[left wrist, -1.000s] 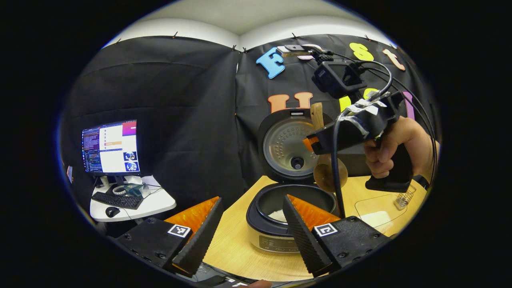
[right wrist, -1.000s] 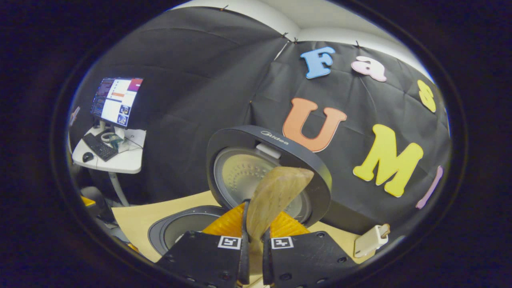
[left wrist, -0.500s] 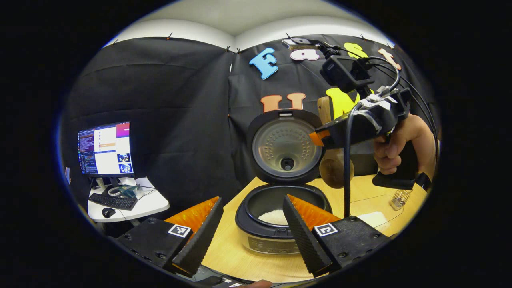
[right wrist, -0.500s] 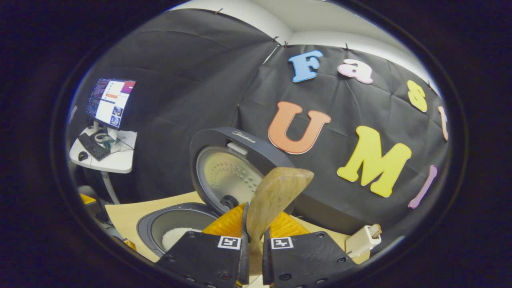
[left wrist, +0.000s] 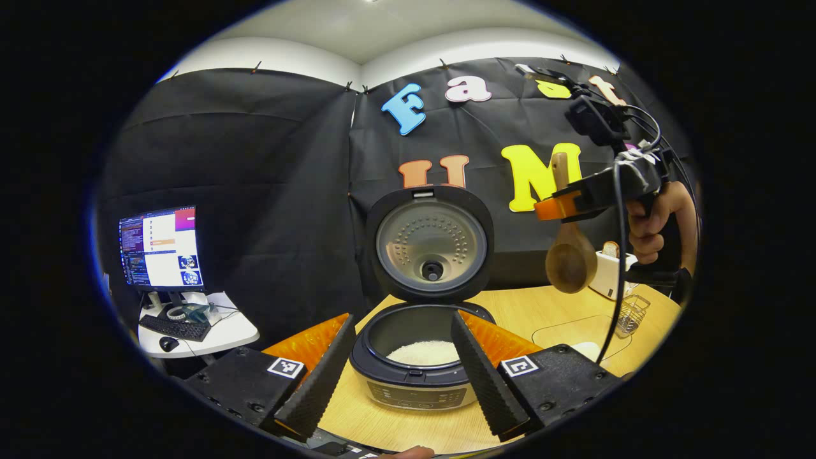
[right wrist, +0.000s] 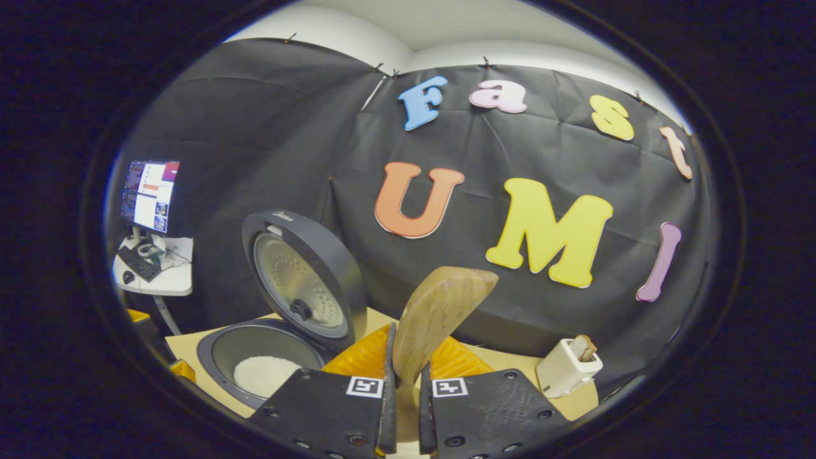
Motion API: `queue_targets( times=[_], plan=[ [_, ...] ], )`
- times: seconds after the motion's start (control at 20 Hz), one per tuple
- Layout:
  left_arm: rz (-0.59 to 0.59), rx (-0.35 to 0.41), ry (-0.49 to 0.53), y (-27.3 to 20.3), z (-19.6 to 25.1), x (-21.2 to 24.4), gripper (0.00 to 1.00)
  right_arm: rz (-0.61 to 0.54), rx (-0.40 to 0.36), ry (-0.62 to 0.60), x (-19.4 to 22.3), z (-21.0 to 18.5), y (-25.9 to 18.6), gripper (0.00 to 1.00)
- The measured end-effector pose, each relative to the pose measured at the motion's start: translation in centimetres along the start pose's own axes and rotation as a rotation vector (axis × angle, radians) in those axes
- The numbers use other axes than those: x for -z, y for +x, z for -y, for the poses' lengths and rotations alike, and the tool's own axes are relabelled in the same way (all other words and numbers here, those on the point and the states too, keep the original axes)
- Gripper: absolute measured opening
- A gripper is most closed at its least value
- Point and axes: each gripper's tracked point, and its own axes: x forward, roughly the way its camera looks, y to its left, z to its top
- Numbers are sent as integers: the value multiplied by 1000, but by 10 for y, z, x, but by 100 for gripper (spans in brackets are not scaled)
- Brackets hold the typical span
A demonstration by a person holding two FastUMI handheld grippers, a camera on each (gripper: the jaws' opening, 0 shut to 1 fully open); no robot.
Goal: Close the left gripper, press the button to open the rice cooker; take a wooden spoon from the chopstick holder with the right hand, scoop a spoonful of rice and pour it into the rice cooker, then put the wooden spoon back into the chopstick holder.
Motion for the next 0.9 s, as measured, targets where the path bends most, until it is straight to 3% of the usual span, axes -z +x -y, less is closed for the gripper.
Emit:
queue_targets(
  times=[0.2, 0.45, 0.9],
  plan=[
    [-5, 1, 2, 2, 3, 2, 96, 26, 78, 64, 11, 58, -9, 13],
    [-23, -11, 22, 5, 10, 5, 96, -24, 135, 163, 50, 114, -12, 13],
    [-20, 96, 48, 2, 53, 4, 96, -80, 286, 278, 122, 222, -11, 13]
  ],
)
